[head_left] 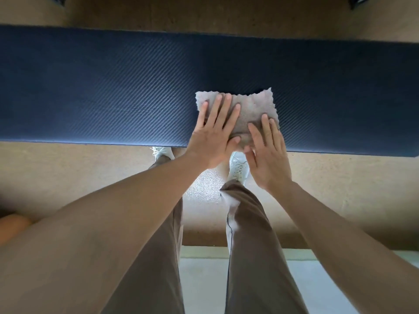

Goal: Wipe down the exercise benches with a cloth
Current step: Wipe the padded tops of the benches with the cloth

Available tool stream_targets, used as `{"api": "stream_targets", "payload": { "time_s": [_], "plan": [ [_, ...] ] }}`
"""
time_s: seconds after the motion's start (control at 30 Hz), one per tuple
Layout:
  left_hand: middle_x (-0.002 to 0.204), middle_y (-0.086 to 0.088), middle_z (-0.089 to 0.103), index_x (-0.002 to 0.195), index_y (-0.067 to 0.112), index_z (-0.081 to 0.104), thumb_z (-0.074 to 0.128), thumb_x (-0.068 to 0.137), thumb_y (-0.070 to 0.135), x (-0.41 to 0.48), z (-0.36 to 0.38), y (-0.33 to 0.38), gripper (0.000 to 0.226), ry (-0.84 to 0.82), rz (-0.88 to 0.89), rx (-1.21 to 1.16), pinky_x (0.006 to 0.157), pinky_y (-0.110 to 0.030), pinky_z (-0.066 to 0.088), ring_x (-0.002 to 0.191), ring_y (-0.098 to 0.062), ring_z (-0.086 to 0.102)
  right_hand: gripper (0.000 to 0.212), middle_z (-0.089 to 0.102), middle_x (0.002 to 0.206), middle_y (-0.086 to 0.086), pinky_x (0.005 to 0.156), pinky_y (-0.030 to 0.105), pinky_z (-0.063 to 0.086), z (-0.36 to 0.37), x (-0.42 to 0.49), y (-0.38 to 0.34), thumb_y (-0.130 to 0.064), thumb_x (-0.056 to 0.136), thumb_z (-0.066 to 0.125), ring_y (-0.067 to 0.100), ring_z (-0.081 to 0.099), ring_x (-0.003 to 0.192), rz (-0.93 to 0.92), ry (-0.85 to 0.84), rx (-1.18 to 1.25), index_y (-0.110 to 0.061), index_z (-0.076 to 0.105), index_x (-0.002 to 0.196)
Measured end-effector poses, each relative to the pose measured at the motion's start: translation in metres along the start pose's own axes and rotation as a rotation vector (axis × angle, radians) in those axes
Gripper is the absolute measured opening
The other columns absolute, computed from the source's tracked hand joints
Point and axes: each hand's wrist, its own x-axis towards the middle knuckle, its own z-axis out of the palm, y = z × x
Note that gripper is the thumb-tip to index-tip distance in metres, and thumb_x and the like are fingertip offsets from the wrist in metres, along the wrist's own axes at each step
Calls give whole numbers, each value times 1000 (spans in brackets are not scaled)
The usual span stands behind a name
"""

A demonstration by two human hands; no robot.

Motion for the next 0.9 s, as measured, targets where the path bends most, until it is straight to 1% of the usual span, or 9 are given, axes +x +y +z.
{"api": "stream_targets", "payload": {
  "time_s": [0.07, 0.17, 0.27, 0.4, 0.5, 0.63, 0.73, 0.83, 0.9],
  "plan": [
    [171, -19, -5, 163, 8, -3, 15, 108, 55, 0, -2, -11, 75, 16, 62, 32, 127, -56, 5, 158, -34, -6, 59, 12, 170, 16, 127, 50, 18, -3, 12, -10, -43, 110, 33, 36, 11, 157, 98, 59, 69, -11, 27, 159],
    [171, -16, -3, 163, 7, -1, 15, 109, 53, 0, -6, -37, 73, 44, 100, 79, 128, -53, 6, 159, -31, -3, 64, 3, 172, 14, 128, 48, 8, -3, 45, -33, -44, 111, 31, 35, 2, 158, 116, 76, 45, -13, 13, 164],
    [172, -15, -2, 163, 7, -1, 16, 110, 51, -5, -14, -68, 72, 61, 33, 76, 128, -51, 6, 159, -30, -3, 66, -2, 172, 16, 128, 49, 1, 3, 72, -62, -44, 111, 28, 37, -3, 158, 76, 46, -31, -14, 5, 164],
    [171, -16, -7, 162, 7, -8, 13, 108, 55, -18, -24, -131, 75, 53, -41, 117, 129, -51, 5, 159, -31, -6, 67, -1, 171, 18, 128, 55, 4, 7, 108, -115, -48, 109, 27, 39, -2, 158, -24, 41, -66, -19, 5, 165],
    [171, -17, -7, 162, 8, -8, 13, 107, 58, -28, -34, -193, 78, 47, -89, 128, 129, -51, 5, 159, -32, -7, 68, -1, 171, 19, 127, 57, 4, 9, 143, -167, -51, 107, 26, 41, -2, 157, -75, 33, -89, -22, 5, 165],
    [171, -17, -8, 162, 8, -10, 10, 107, 59, -45, -45, -263, 78, 51, -167, 155, 129, -50, 4, 159, -32, -7, 69, 1, 171, 19, 127, 56, 2, 13, 181, -232, -53, 106, 25, 41, -1, 157, -135, 25, -106, -22, 9, 165],
    [170, -19, -10, 161, 6, -11, 10, 106, 59, -52, -52, -305, 79, 52, -201, 152, 129, -50, 4, 158, -33, -8, 71, 5, 171, 19, 127, 56, 5, 12, 207, -267, -57, 105, 26, 41, 2, 157, -202, 36, -118, -20, 14, 165],
    [170, -20, -10, 161, 5, -11, 11, 106, 59, -57, -60, -351, 80, 53, -225, 143, 129, -50, 4, 158, -33, -9, 74, 4, 171, 17, 127, 55, 5, 11, 237, -300, -58, 104, 27, 39, 2, 158, -290, 24, -150, -20, 11, 165],
    [170, -21, -10, 161, 5, -10, 11, 106, 59, -58, -66, -370, 80, 50, -273, 119, 129, -49, 2, 158, -33, -9, 74, 4, 172, 14, 127, 54, 6, 9, 253, -315, -58, 104, 26, 38, 3, 158, -347, 19, -177, -20, 9, 165]
  ]
}}
